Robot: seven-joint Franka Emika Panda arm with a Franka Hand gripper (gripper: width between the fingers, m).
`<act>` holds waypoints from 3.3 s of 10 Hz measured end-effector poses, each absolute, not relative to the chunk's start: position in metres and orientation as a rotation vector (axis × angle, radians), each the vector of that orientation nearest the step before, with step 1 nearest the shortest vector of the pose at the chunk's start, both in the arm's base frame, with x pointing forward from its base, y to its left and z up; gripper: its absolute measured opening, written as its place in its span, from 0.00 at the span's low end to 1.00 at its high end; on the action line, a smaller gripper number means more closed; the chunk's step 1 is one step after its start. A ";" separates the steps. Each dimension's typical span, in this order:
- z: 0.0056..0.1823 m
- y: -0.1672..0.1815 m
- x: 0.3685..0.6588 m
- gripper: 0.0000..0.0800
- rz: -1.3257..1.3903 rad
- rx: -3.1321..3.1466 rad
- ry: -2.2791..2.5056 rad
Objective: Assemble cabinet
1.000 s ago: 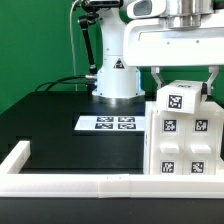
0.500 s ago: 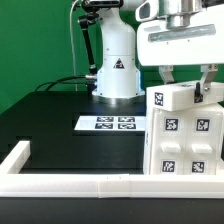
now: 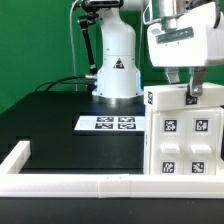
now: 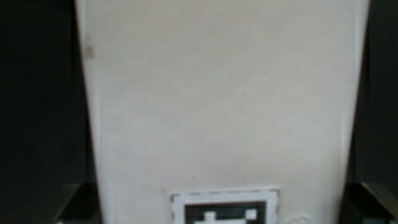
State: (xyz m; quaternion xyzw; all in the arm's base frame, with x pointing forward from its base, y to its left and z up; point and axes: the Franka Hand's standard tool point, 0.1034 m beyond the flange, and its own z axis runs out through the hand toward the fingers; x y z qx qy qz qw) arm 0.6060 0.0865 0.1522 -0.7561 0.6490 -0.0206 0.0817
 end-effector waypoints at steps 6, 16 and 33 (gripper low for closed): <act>0.153 0.088 0.607 0.70 0.025 -1.828 2.322; 0.176 0.097 0.613 1.00 0.044 -1.805 2.246; 0.176 0.101 0.613 1.00 -0.100 -3.043 -0.086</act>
Offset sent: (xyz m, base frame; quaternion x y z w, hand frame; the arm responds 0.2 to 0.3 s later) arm -0.0049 -0.0062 0.0022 -0.0353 0.0287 0.2532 0.9663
